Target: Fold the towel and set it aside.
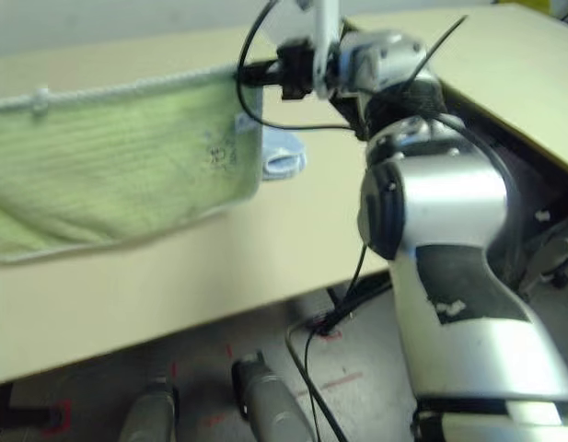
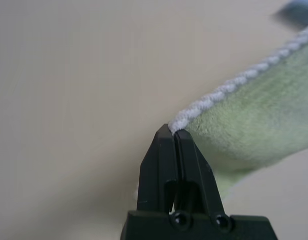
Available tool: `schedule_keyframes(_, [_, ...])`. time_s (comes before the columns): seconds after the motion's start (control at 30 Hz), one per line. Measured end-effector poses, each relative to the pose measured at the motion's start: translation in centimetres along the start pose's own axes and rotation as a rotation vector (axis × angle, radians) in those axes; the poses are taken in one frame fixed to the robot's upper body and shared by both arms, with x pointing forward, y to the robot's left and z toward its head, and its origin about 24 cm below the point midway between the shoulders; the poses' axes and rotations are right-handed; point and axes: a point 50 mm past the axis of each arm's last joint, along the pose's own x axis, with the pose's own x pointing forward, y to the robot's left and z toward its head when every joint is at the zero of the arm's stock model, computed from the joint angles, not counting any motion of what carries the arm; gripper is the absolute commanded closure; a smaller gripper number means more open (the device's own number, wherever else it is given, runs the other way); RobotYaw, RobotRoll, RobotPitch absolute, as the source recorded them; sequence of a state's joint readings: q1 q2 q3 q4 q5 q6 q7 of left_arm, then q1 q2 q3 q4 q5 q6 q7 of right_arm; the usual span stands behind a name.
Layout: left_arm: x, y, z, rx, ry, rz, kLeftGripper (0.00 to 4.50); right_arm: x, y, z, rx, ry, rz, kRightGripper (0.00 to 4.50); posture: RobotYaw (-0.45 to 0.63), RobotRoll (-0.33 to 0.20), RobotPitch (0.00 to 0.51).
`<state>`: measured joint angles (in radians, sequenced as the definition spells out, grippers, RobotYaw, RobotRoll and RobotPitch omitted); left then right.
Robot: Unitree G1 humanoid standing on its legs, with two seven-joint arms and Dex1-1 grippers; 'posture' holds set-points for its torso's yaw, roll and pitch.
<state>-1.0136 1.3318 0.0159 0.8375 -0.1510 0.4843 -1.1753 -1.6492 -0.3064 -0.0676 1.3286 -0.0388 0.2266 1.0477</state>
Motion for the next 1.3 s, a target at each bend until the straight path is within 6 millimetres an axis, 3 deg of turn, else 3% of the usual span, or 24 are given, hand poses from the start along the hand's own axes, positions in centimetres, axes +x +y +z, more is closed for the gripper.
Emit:
schedule_keyframes(0.17, [0.8,1.4,2.0,0.188,0.024,0.223,4.48,1.2,-0.1,1.2,-0.137,-0.083,-0.183,4.5,-0.08,0.0,0.166])
schedule_keyframes(0.27, [0.0,2.1,3.8,0.293,-0.032,0.337,4.48,1.5,0.2,2.7,-0.221,-0.159,-0.226,4.5,-0.07,0.0,0.171])
schedule_keyframes(0.4, [-0.3,2.1,3.2,0.393,0.012,0.319,4.48,0.9,0.1,2.3,-0.24,-0.198,-0.189,4.5,-0.07,0.0,0.181])
schedule_keyframes(0.47, [0.1,1.6,1.5,0.416,0.081,0.236,4.48,0.8,0.0,0.4,-0.226,-0.171,-0.13,4.5,-0.07,0.0,0.186])
schedule_keyframes(0.57, [1.2,-0.3,-2.7,0.421,0.192,0.038,4.48,0.2,0.0,-5.1,-0.193,-0.063,-0.029,4.5,-0.07,0.0,0.193])
schedule_keyframes(0.7, [2.0,-4.1,-7.4,0.325,0.267,-0.139,4.48,-1.2,1.2,-11.5,-0.366,0.133,0.138,4.5,-0.06,0.0,0.204])
schedule_keyframes(0.8, [2.2,-7.1,-9.3,0.238,0.265,-0.196,4.48,-2.5,2.2,-14.3,-0.494,0.223,0.267,4.5,-0.06,0.0,0.206])
schedule_keyframes(0.9, [2.1,-9.6,-10.2,0.2,0.272,-0.233,4.48,-3.4,3.1,-15.7,-0.585,0.249,0.386,4.5,-0.05,0.0,0.207])
schedule_keyframes(1.07, [0.9,-10.5,-10.4,0.209,0.296,-0.22,4.48,-4.8,3.6,-16.2,-0.696,0.269,0.519,4.5,-0.04,0.0,0.208])
schedule_keyframes(1.3, [-1.4,-13.4,-13.2,0.204,0.404,-0.317,4.48,-7.0,4.2,-17.9,-0.655,0.268,0.647,4.5,-0.04,0.0,0.211])
